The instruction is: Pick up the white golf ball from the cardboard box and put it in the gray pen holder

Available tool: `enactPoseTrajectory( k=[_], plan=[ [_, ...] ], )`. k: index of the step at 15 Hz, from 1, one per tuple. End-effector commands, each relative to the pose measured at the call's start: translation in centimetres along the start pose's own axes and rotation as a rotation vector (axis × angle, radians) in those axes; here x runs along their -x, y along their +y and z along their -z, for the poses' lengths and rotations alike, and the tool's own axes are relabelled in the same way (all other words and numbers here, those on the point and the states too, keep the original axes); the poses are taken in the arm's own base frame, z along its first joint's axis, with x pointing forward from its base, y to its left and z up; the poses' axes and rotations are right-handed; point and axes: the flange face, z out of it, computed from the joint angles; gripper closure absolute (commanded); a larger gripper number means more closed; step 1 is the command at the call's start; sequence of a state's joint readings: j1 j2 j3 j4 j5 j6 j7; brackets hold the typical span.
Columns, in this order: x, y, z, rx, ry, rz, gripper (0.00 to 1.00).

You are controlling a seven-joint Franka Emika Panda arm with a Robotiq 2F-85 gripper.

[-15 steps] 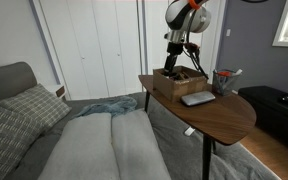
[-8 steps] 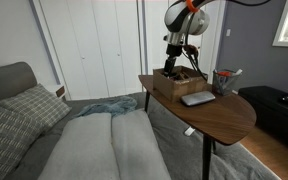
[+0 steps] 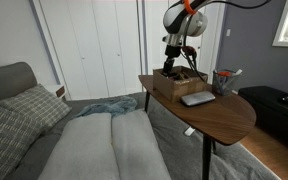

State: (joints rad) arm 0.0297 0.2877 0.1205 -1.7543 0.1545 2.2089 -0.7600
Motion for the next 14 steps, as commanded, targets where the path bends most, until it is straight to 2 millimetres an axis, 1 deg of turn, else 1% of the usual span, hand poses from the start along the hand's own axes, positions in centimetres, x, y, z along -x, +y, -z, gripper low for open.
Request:
enactPoseTrajectory(
  k=[1,2,3,5,8,9,10,11,12,13,14],
  plan=[
    [-0.7,0.5,-0.4,0.014,0.004,0.006,0.80],
    [-0.7,0.5,-0.5,0.008,0.003,0.004,0.51],
    [-0.8,0.3,-0.6,0.011,0.001,0.002,0.28],
    [-0.9,0.0,-1.0,0.007,-0.003,0.000,0.25],
    [-1.0,-0.2,-1.5,0.001,0.000,-0.004,0.07],
    [-1.1,-0.3,-1.5,0.003,0.003,-0.003,0.31],
    [-1.1,-0.4,-1.4,0.006,0.001,-0.005,0.44],
    [-1.1,-0.7,-1.0,0.011,0.000,-0.009,0.45],
    [-1.0,-0.9,-0.6,0.013,-0.002,-0.014,0.51],
    [-0.7,-0.9,-0.2,0.012,-0.016,-0.032,0.59],
    [-0.5,-1.0,0.1,0.020,-0.031,-0.050,0.66]
  ],
)
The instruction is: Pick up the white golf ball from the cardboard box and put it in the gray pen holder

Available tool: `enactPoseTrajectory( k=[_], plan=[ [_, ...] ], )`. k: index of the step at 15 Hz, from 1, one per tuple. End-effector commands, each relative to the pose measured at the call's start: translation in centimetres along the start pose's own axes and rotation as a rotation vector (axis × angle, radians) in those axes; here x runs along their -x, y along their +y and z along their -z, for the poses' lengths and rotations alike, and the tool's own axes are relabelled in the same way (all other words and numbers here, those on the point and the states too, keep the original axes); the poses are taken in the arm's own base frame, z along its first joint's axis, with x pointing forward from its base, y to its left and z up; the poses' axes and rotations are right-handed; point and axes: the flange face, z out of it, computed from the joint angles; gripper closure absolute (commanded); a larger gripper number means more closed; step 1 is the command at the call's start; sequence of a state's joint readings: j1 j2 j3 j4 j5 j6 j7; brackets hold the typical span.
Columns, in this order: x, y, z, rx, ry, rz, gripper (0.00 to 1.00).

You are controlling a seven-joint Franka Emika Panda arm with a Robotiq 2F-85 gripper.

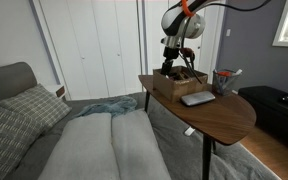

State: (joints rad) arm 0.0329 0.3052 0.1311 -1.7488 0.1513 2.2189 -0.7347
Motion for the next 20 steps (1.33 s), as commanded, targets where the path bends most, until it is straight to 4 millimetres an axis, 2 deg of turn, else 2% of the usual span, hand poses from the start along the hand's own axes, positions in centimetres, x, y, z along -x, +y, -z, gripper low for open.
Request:
enactPoseTrajectory(
  k=[1,2,5,7,9,11,13,15,16,17,18,20],
  plan=[
    [0.3,-0.8,1.3,0.032,-0.041,-0.055,0.73],
    [0.4,-1.0,2.0,0.042,-0.034,-0.075,0.78],
    [0.8,-2.0,5.0,0.058,-0.002,-0.116,0.78],
    [1.4,-2.6,7.8,0.077,0.021,-0.156,0.78],
    [3.0,-3.0,10.7,0.106,0.015,-0.233,0.78],
    [5.4,-2.1,13.1,0.139,0.003,-0.346,0.78],
    [9.0,-0.9,15.3,0.144,0.016,-0.461,0.78],
    [12.6,-0.2,16.9,0.125,0.045,-0.572,0.78],
    [13.8,0.2,17.4,0.097,0.074,-0.588,0.78],
    [11.2,1.2,16.5,0.133,0.040,-0.526,0.53],
    [12.6,1.5,17.0,0.126,0.052,-0.556,0.53],
    [13.7,1.3,17.4,0.120,0.059,-0.576,0.53]
  ],
)
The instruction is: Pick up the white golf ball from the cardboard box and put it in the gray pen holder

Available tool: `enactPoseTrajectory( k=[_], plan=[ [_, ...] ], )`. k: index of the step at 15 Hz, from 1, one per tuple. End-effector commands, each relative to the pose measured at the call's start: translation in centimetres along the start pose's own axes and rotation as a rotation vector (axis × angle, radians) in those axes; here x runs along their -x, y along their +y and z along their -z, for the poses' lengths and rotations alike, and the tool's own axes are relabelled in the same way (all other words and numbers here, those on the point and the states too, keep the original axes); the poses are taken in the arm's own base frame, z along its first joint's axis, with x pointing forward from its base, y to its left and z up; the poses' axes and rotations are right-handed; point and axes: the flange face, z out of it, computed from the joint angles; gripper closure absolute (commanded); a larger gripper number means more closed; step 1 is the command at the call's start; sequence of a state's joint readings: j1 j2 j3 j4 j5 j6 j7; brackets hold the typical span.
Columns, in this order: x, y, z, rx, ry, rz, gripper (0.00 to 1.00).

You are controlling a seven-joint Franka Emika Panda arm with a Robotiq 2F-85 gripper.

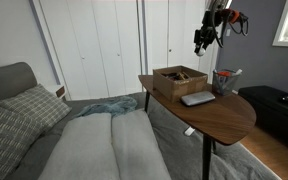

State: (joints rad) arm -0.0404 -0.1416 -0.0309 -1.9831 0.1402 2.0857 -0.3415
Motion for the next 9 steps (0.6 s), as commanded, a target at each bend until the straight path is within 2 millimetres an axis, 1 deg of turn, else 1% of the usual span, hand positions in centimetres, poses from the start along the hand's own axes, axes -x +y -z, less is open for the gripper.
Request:
enactPoseTrajectory(
  k=[1,2,5,8,9],
  plan=[
    [0.1,-0.1,-0.1,0.017,0.000,-0.014,0.78],
    [0.2,0.6,0.0,0.055,-0.013,-0.034,0.78],
    [2.6,5.1,0.8,0.182,-0.088,-0.154,0.78],
    [4.9,7.9,0.6,0.222,-0.171,-0.214,0.78],
    [5.8,8.4,0.6,0.208,-0.192,-0.215,0.78]
  ],
)
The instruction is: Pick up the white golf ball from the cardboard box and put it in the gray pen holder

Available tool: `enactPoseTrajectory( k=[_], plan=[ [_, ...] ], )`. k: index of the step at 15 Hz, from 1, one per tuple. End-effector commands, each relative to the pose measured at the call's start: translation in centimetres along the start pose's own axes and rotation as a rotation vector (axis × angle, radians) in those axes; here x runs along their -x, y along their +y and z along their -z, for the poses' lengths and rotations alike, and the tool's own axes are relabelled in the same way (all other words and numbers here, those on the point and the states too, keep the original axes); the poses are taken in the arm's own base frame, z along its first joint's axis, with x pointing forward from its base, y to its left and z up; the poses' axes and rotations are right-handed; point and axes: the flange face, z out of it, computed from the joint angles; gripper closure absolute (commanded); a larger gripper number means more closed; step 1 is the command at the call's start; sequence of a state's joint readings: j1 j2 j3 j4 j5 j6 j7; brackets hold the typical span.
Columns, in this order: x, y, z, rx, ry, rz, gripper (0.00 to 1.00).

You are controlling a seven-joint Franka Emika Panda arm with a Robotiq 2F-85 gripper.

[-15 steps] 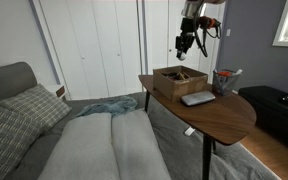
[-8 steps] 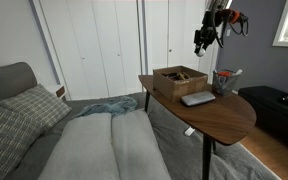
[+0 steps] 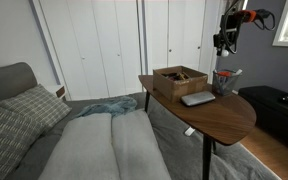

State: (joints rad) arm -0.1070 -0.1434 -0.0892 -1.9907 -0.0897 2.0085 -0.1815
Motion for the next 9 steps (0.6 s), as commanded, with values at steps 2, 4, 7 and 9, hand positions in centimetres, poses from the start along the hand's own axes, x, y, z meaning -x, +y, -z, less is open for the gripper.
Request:
enactPoseTrajectory(
  k=[2,4,7,9],
  plan=[
    [2.7,1.7,-0.8,-0.029,-0.097,-0.006,0.78],
    [2.7,1.5,-1.9,-0.072,-0.111,-0.014,0.78],
    [2.1,0.8,-3.7,-0.117,-0.120,-0.018,0.78],
    [2.2,0.9,-3.5,-0.093,-0.129,-0.026,0.78]
  ],
)
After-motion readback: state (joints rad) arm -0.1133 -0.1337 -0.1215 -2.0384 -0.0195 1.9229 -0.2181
